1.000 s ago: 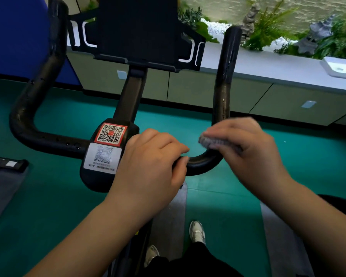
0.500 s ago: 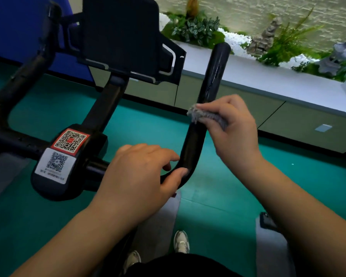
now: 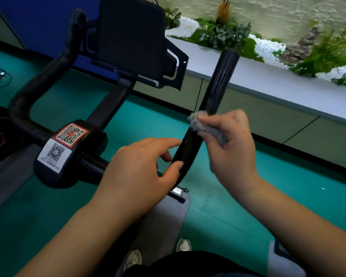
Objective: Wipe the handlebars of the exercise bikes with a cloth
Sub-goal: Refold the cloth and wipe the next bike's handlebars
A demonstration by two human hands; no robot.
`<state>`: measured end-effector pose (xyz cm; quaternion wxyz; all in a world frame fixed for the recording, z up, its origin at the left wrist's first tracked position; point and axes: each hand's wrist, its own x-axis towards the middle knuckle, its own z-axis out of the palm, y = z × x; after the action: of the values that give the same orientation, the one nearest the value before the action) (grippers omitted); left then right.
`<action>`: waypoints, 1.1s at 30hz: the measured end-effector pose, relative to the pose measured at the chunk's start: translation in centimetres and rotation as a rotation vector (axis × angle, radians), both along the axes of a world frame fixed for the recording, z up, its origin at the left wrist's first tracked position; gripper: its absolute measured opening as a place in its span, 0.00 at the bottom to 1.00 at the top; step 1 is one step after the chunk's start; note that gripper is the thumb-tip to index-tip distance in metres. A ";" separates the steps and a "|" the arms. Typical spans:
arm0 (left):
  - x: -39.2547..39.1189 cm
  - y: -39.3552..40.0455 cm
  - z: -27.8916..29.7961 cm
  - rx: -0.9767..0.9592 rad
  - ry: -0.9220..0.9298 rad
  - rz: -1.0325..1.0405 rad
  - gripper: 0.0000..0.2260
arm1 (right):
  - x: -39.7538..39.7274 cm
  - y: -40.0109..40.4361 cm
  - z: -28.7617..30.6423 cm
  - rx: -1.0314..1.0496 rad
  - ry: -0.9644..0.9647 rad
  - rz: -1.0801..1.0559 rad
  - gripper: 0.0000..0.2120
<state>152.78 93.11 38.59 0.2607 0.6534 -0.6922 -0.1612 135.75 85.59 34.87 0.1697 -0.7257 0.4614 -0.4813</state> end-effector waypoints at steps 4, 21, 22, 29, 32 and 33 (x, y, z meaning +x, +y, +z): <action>-0.3 0.0 0.0 0.018 0.006 0.049 0.18 | -0.2 2.7 -1.1 0.000 0.000 0.166 0.11; 0.2 0.3 0.5 0.079 0.004 0.025 0.14 | 0.9 -1.1 0.8 0.133 -0.231 -0.036 0.12; 0.3 0.3 0.6 0.080 -0.007 0.010 0.15 | 1.0 -0.8 0.6 0.161 -0.274 -0.078 0.13; 1.0 -0.8 1.3 0.045 -0.128 -0.096 0.17 | 3.3 5.9 -2.1 0.532 -0.636 -0.187 0.06; 1.1 -1.4 1.6 0.018 -0.179 -0.129 0.15 | 3.9 1.9 -0.8 0.833 -1.099 -0.235 0.07; 1.1 -1.6 1.7 0.009 -0.195 -0.142 0.14 | 3.9 1.0 -0.4 0.878 -1.224 -0.224 0.10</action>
<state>153.85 91.50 40.30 0.1772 0.6166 -0.7579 -0.1180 139.63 86.60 34.51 0.6186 -0.1441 0.5049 -0.5846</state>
